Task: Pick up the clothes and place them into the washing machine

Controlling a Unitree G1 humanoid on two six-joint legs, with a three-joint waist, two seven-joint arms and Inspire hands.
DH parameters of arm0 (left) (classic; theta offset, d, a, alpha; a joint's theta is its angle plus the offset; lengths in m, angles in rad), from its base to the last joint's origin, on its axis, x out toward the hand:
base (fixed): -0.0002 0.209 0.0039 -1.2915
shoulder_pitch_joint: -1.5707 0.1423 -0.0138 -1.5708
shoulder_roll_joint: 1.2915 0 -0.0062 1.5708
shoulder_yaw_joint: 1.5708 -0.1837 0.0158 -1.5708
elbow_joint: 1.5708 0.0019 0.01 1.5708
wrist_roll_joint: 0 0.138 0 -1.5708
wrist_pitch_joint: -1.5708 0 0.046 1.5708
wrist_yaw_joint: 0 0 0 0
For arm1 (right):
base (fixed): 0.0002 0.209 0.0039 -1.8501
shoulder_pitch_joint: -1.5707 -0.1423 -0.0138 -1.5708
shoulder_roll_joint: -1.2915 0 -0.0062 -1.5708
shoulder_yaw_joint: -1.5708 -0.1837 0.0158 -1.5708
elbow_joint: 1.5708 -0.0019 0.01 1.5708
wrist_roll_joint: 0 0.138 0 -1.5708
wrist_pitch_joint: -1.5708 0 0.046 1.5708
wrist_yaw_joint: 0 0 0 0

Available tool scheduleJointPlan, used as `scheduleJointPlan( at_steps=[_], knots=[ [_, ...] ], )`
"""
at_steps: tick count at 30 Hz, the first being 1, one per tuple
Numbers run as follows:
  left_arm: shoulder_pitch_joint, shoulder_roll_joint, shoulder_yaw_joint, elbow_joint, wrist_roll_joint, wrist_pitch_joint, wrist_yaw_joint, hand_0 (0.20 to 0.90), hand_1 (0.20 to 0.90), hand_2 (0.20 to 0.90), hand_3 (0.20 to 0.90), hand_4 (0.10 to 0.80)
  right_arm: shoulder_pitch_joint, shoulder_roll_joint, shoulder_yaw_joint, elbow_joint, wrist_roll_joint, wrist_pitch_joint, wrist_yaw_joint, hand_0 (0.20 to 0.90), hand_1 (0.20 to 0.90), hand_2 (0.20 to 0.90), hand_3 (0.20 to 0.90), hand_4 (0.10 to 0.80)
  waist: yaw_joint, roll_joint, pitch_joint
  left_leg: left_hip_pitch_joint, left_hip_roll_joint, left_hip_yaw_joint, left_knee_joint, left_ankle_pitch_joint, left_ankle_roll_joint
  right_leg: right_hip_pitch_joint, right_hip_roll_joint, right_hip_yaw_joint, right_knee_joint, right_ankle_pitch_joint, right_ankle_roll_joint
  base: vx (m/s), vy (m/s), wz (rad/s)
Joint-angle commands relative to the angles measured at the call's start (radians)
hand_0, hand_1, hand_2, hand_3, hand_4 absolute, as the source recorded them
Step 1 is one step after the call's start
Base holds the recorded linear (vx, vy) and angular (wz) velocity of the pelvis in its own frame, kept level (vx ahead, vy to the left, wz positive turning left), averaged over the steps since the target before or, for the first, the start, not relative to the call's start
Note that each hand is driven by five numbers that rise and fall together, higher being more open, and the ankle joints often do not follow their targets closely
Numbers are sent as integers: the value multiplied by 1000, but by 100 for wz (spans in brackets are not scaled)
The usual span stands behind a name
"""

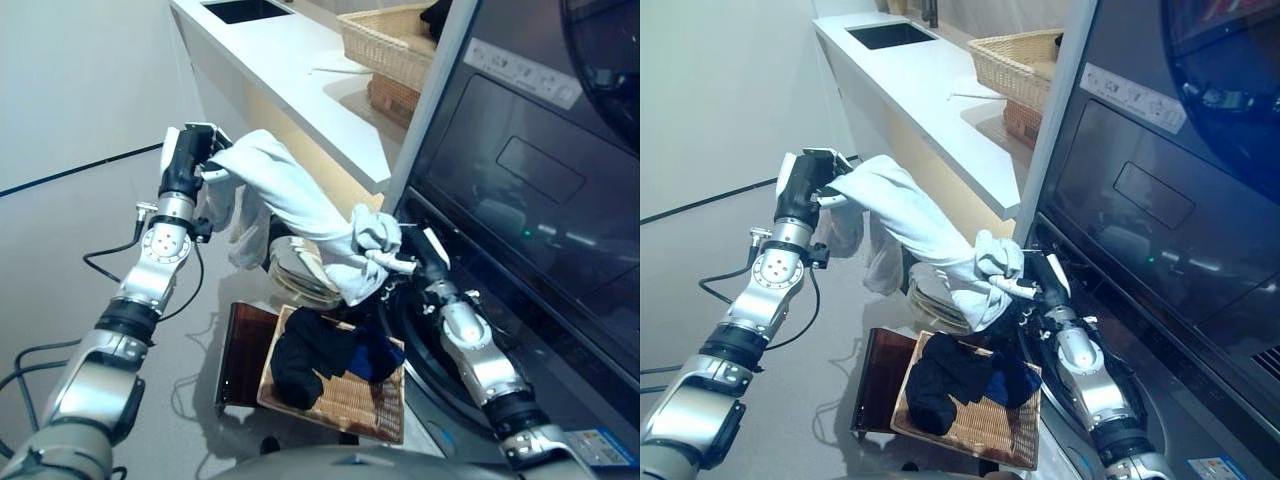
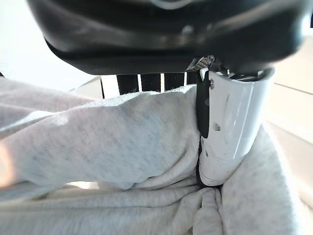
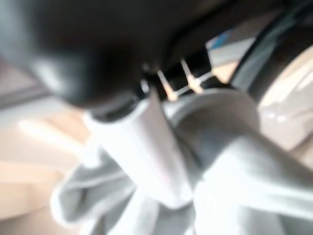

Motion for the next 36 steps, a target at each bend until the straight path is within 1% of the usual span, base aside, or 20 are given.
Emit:
scheduleJointPlan(
  at_steps=[1, 2, 7, 9, 10, 11, 12, 14, 15, 16, 17, 22, 28, 36],
  knots=[
    [-241, 13, 94, -82, -89, -139, 103, 200, 200, 200, 200, 300, -29, -29, 2, 7, -47, -54, 1, 200, 200, 200, 200, 300, 34, -17, -111, -4, -3, -11, 68, -89, -55, 20, -30, -25, 28, -64, 33, 1, 7, 4],
    [-240, -5, 101, -97, -113, -146, 104, 200, 200, 200, 200, 300, -48, -18, 18, 19, -42, -55, -2, 200, 200, 200, 200, 300, 39, -19, -110, -4, -3, -13, 69, -89, -55, 21, -31, -27, 27, -64, 33, 0, 7, 4],
    [-235, -19, 101, -114, -131, -148, 99, 200, 200, 200, 200, 300, -84, -10, 52, 26, -67, -50, -10, 200, 200, 200, 200, 300, 46, -20, -107, -6, -4, -17, 69, -89, -55, 22, -32, -33, 27, -64, 33, -3, 13, 7],
    [-234, -45, 98, -128, -172, -154, 90, 200, 200, 200, 200, 300, -106, -1, 78, 41, -64, -45, -7, 200, 200, 200, 200, 300, 53, -23, -105, -10, -6, -23, 72, -88, -54, 21, -33, -36, 29, -64, 33, -10, 15, 8],
    [-234, -45, 98, -128, -172, -154, 90, 200, 200, 200, 200, 300, -106, 0, 78, 41, -64, -45, -7, 200, 200, 200, 200, 300, 53, -23, -105, -10, -6, -23, 72, -88, -54, 21, -33, -36, 29, -64, 33, -13, 21, 12],
    [-241, -74, 88, -129, -200, -157, 84, 200, 200, 200, 200, 300, -117, 4, 98, 42, -65, -42, -2, 200, 200, 200, 200, 300, 54, -25, -103, -12, -7, -26, 71, -87, -54, 20, -34, -38, 30, -63, 33, -6, 11, 7],
    [-241, -74, 88, -129, -200, -157, 84, 200, 200, 200, 200, 300, -117, 4, 98, 43, -65, -42, -2, 200, 200, 200, 200, 300, 54, -25, -103, -12, -7, -26, 71, -87, -54, 20, -34, -38, 30, -63, 33, -8, 16, 10],
    [-258, -113, 72, -137, -241, -163, 72, 200, 200, 200, 200, 300, -125, 9, 121, 46, -59, -42, 7, 200, 200, 200, 200, 300, 56, -27, -100, -14, -7, -31, 70, -84, -54, 19, -35, -44, 30, -63, 33, -11, 13, 7],
    [-258, -114, 72, -137, -241, -162, 72, 200, 200, 200, 200, 300, -125, 9, 121, 46, -59, -42, 7, 200, 200, 200, 200, 300, 56, -27, -100, -14, -7, -31, 70, -84, -54, 19, -35, -45, 30, -63, 33, -18, 18, 7],
    [-271, -130, 59, -147, -247, -160, 69, 200, 200, 200, 200, 300, -129, 9, 138, 55, -63, -38, 17, 579, 579, 579, 579, 571, 59, -28, -98, -16, -7, -31, 69, -82, -54, 17, -35, -46, 31, -61, 33, 0, 0, 0],
    [-274, -132, 55, -151, -246, -157, 67, 200, 200, 200, 200, 300, -127, 6, 141, 50, -67, -37, 18, 900, 900, 900, 900, 800, 59, -29, -97, -17, -7, -32, 69, -82, -54, 15, -35, -46, 33, -61, 33, 0, 0, 0],
    [-282, -137, 46, -179, -248, -154, 60, 200, 200, 200, 200, 300, -106, -6, 135, 38, -69, -37, 27, 900, 900, 900, 900, 800, 60, -30, -95, -18, -8, -33, 70, -83, -52, 14, -35, -46, 33, -60, 34, 0, 0, 0],
    [-284, -133, 41, -207, -225, -149, 54, 200, 200, 200, 200, 300, -70, -24, 91, 32, -73, -41, 20, 900, 900, 900, 900, 800, 57, -31, -96, -17, -7, -32, 72, -86, -50, 13, -35, -42, 32, -59, 34, 5, 2, -4],
    [-271, -135, 56, -199, -232, -143, 38, 200, 200, 200, 200, 300, -42, -62, 84, 52, -82, -30, 65, 900, 900, 900, 900, 800, 55, -35, -100, -9, -5, -29, 72, -89, -51, 20, -33, -41, 31, -62, 34, 1, 0, 0]
  ],
)
